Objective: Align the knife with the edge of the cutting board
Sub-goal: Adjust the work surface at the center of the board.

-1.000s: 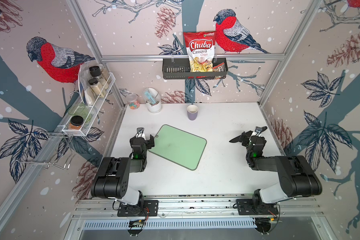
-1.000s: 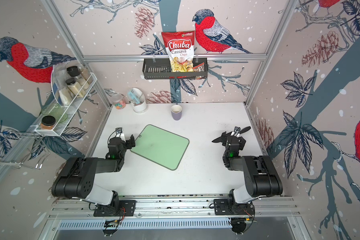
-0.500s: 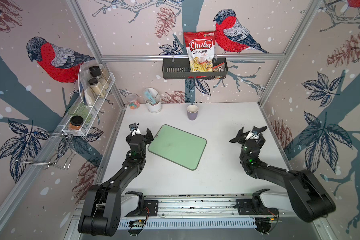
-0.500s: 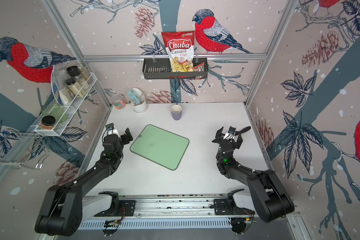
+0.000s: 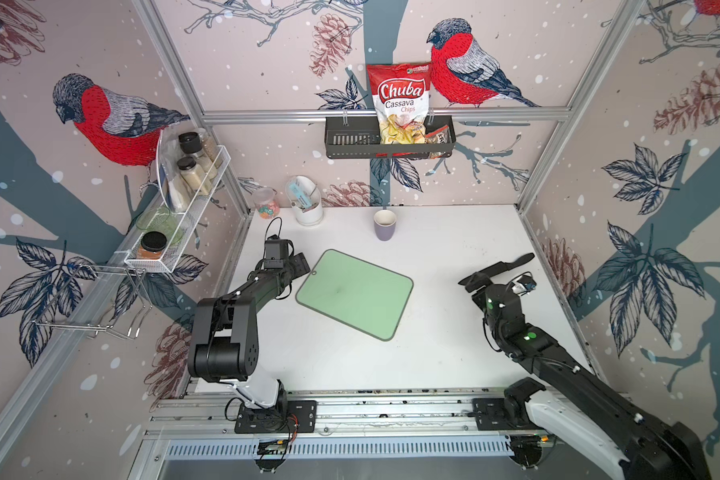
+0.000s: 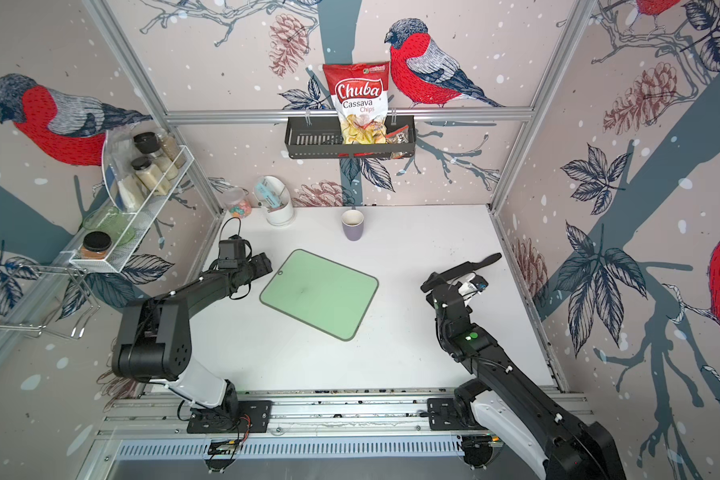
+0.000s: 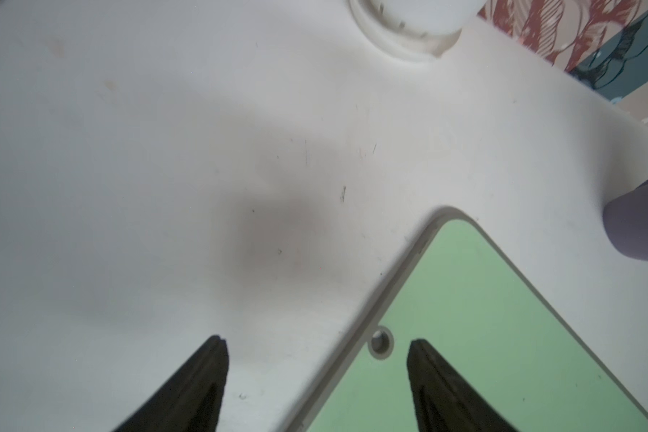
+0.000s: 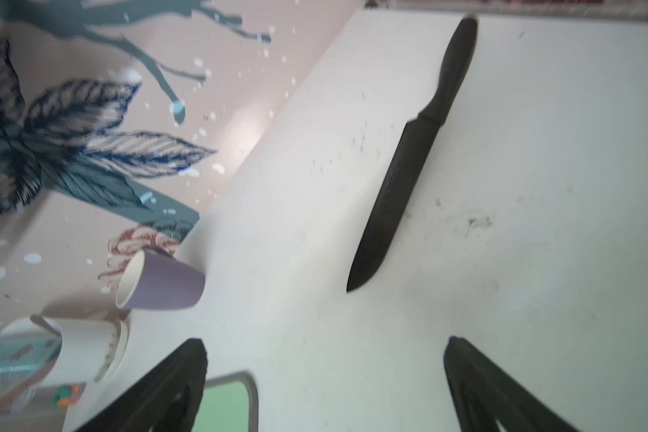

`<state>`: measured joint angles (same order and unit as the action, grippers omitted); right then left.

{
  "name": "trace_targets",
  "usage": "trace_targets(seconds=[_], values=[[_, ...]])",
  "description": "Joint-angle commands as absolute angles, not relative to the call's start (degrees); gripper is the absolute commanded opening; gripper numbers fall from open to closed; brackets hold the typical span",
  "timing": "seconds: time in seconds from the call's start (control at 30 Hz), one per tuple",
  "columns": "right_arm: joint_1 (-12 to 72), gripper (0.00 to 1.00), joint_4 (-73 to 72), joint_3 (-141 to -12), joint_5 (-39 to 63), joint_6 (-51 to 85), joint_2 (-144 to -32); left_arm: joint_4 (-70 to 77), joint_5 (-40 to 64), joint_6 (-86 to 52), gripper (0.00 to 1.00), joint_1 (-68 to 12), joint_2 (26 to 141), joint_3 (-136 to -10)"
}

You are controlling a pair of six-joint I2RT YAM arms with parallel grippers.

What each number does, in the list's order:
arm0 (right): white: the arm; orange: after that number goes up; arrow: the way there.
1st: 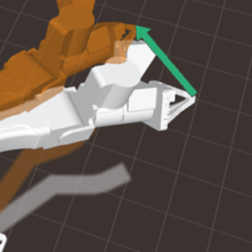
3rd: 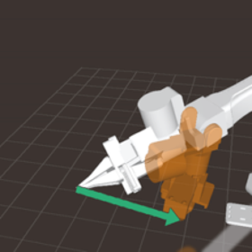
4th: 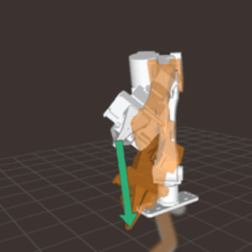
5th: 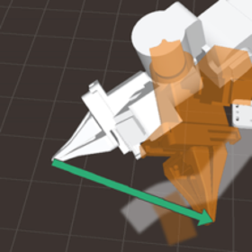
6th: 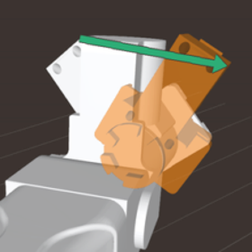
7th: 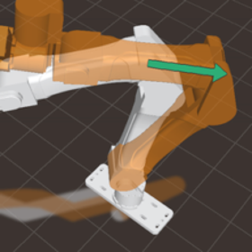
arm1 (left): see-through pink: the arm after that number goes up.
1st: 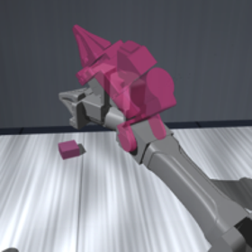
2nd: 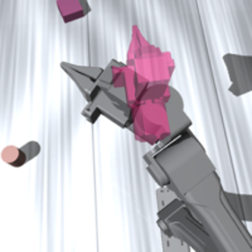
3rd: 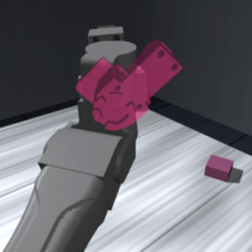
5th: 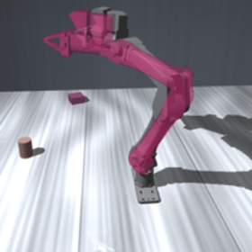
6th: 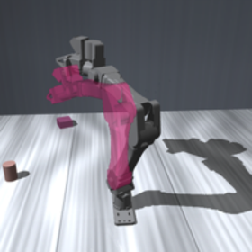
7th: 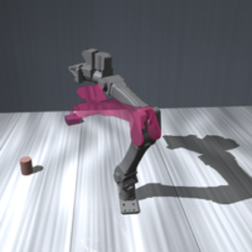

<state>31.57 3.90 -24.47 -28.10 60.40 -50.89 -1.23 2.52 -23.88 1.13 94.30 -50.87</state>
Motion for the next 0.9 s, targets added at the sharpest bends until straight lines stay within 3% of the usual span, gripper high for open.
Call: trace_targets(seconds=[0.0, 0.1, 0.23, 0.33, 0.4, 0.63, 0.87], values=[[39.2, 1.00, 6.6, -27.1, -23.9, 67.7, -55.8, -8.6, 5.5, -25.5, 0.77, 1.7, 96.3, -52.2], [46.5, 1.00, 3.9, -29.9, -25.2, 68.9, -62.9, -9.2, 7.4, -25.2, 0.77, 1.7, 97.2, -52.2], [48.6, 1.00, 1.5, -35.2, -18.3, 71.2, -74.2, -7.9, 10.5, -26.4, 0.76, 1.7, 97.2, -49.7], [50.6, 1.00, -1.5, -37.8, -15.6, 73.3, -81.6, -5.8, 12.7, -27.1, 0.67, 1.7, 97.0, -46.9], [51.5, 1.00, -2.2, -39.9, -14.3, 74.7, -85.6, -6.2, 12.4, -27.3, 0.66, 1.7, 96.4, -46.2], [50.1, 1.00, -0.5, -49.6, -7.2, 72.2, -97.0, -3.6, 17.9, -28.7, 0.65, 1.3, 95.6, -42.9], [41.2, 0.99, -2.5, -56.9, 2.5, 64.5, -102.9, -2.7, 19.0, -29.3, 0.65, -2.3, 94.2, -40.7]])
